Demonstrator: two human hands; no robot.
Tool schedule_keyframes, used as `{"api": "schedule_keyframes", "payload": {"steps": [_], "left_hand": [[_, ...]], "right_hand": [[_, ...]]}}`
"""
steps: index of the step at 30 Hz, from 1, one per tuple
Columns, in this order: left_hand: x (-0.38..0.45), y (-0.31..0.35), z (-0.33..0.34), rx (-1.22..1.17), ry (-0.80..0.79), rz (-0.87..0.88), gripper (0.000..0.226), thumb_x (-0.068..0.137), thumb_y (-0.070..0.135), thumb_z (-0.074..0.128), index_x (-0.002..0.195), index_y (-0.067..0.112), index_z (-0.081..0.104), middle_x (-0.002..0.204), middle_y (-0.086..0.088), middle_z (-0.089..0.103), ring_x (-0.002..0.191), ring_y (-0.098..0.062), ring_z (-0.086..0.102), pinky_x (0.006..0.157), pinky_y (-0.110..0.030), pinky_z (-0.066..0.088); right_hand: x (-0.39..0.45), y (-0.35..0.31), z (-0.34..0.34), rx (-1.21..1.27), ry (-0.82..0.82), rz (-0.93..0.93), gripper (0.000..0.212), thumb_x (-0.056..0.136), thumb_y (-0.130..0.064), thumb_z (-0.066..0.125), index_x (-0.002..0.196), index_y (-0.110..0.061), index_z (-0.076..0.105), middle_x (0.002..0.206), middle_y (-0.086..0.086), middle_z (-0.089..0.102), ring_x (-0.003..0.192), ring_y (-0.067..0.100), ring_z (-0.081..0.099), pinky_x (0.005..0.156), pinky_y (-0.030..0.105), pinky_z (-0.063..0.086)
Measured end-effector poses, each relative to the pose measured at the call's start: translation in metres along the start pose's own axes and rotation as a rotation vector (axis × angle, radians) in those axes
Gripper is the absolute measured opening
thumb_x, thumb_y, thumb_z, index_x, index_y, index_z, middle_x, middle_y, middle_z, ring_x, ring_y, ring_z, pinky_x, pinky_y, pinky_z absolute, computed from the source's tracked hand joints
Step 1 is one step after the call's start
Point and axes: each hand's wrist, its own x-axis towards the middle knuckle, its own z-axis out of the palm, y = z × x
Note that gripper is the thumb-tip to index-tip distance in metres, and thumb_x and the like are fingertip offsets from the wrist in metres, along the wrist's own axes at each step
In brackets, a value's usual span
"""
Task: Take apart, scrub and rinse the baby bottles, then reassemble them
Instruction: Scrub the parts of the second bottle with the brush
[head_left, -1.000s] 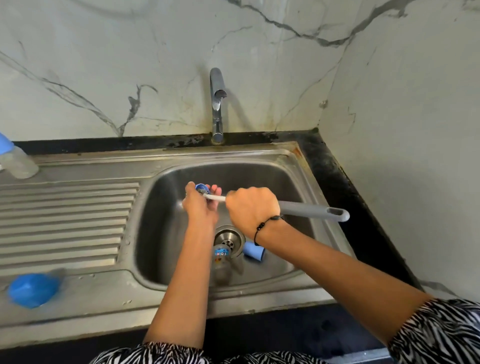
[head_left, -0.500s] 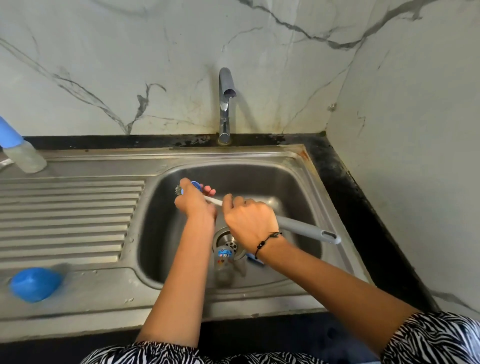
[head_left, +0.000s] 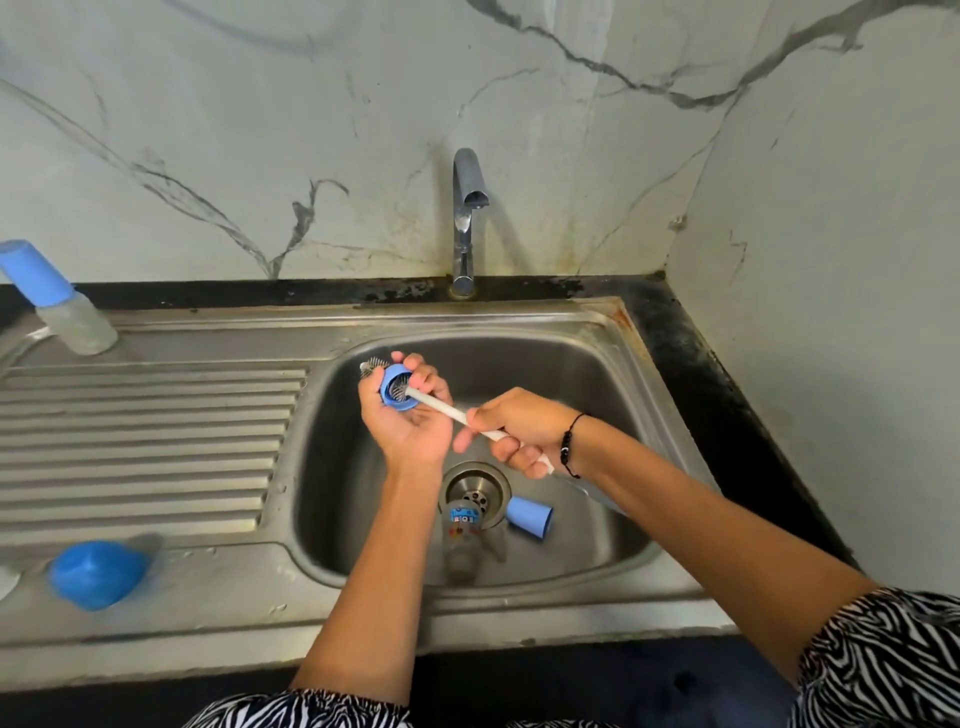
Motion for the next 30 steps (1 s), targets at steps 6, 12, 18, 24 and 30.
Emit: {"api": "schedule_keyframes", "payload": {"steps": [6,12,18,24,30], "left_hand": [[0.015,0.003,0.0,0.338,0.263,0.027,0.017,0.088,0.014,0.041,0.071,0.012,0.045,0.062,-0.003,0.046,0.04,-0.011,0.041,0.04,-0.017,0.035],[0.024,0.008,0.01,0.583,0.607,0.246,0.016,0.083,0.005,0.049,0.068,0.006,0.045,0.058,-0.01,0.048,0.04,-0.015,0.04,0.041,-0.021,0.033],[0.034,0.015,-0.004,0.513,0.758,0.106,0.017,0.086,0.008,0.046,0.069,0.006,0.043,0.047,-0.008,0.048,0.035,-0.015,0.042,0.037,-0.014,0.034],[0.037,0.016,-0.016,0.43,0.857,-0.006,0.016,0.088,0.022,0.053,0.087,0.006,0.048,0.08,-0.01,0.051,0.049,-0.013,0.05,0.037,-0.015,0.041],[0.034,0.001,-0.02,0.863,0.784,0.259,0.034,0.094,0.033,0.056,0.071,0.008,0.05,0.06,-0.009,0.052,0.039,-0.016,0.046,0.04,-0.025,0.042]], "right_hand": [[0.002,-0.007,0.011,-0.331,0.317,-0.073,0.028,0.096,-0.027,0.042,0.086,-0.013,0.064,0.055,0.006,0.049,0.039,0.014,0.047,0.036,0.018,0.026],[-0.014,0.001,0.041,-1.036,0.634,-0.375,0.03,0.101,-0.03,0.031,0.111,-0.012,0.054,0.102,0.014,0.064,0.093,0.038,0.059,0.065,0.035,0.034],[-0.009,0.013,0.048,-1.501,0.733,-0.454,0.043,0.087,-0.002,0.031,0.123,-0.008,0.055,0.087,0.006,0.065,0.069,0.026,0.066,0.049,0.031,0.032],[-0.012,0.016,0.053,-1.602,0.671,-0.364,0.052,0.072,-0.01,0.032,0.104,-0.014,0.073,0.058,0.001,0.059,0.041,0.017,0.056,0.036,0.022,0.033],[-0.013,0.006,0.053,-1.25,0.57,-0.298,0.041,0.094,-0.006,0.034,0.136,-0.008,0.035,0.111,0.012,0.061,0.098,0.034,0.061,0.063,0.033,0.032]]}}
